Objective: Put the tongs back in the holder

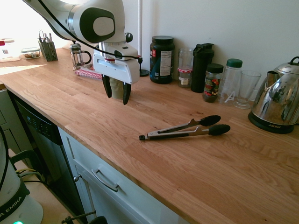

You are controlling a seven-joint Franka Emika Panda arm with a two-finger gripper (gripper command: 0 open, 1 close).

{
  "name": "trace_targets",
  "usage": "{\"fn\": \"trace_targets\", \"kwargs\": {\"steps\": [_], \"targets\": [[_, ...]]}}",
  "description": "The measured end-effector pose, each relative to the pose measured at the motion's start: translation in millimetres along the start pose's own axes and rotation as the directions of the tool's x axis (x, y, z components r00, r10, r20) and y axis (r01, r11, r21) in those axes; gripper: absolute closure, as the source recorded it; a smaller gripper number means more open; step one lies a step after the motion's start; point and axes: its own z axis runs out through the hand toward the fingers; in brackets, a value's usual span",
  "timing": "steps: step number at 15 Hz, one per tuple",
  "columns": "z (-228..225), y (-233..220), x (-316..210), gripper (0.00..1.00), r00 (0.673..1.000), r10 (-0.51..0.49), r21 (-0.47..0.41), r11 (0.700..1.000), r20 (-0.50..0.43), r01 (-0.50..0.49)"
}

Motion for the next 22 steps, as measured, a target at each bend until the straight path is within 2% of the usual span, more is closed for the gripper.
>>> {"fn": "trace_targets", "kwargs": {"steps": [4, 7, 10, 14, 17, 21, 22], "targets": [[-2.9, 1.1, 8.9, 0.00, 1.000, 0.010, 0.009, 1.000, 0.000, -0.010], [-38.2, -1.6, 49.6, 0.00, 0.991, 0.129, 0.047, 0.991, -0.027, -0.128], [-66.1, 11.4, 116.5, 0.00, 0.960, 0.274, 0.075, 0.960, -0.065, -0.269], [-58.5, 55.2, 198.6, 0.00, 0.904, 0.422, 0.068, 0.906, -0.065, -0.418], [-37.2, 86.9, 225.4, 0.00, 0.869, 0.492, 0.037, 0.871, -0.050, -0.490], [-7.6, 116.0, 240.9, 0.00, 0.839, 0.543, 0.002, 0.840, -0.039, -0.543], [-1.1, 120.2, 243.7, 1.00, 0.834, 0.550, -0.003, 0.835, -0.039, -0.550]]}}
